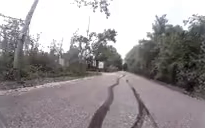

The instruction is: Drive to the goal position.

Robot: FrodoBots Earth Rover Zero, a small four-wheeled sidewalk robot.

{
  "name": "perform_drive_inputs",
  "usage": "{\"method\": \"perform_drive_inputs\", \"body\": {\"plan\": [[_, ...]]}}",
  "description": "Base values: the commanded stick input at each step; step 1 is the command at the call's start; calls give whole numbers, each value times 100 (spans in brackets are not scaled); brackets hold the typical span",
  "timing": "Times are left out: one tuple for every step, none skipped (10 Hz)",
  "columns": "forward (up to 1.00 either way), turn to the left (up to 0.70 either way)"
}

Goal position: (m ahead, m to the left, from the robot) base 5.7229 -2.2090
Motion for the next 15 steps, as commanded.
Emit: {"method": "perform_drive_inputs", "body": {"plan": [[50, 0], [50, 0], [50, 0], [50, 0], [50, 0], [50, 0], [50, 0], [50, 0], [50, 0], [50, 0], [50, 0], [50, 0], [50, 0], [50, 0], [50, 0]]}}
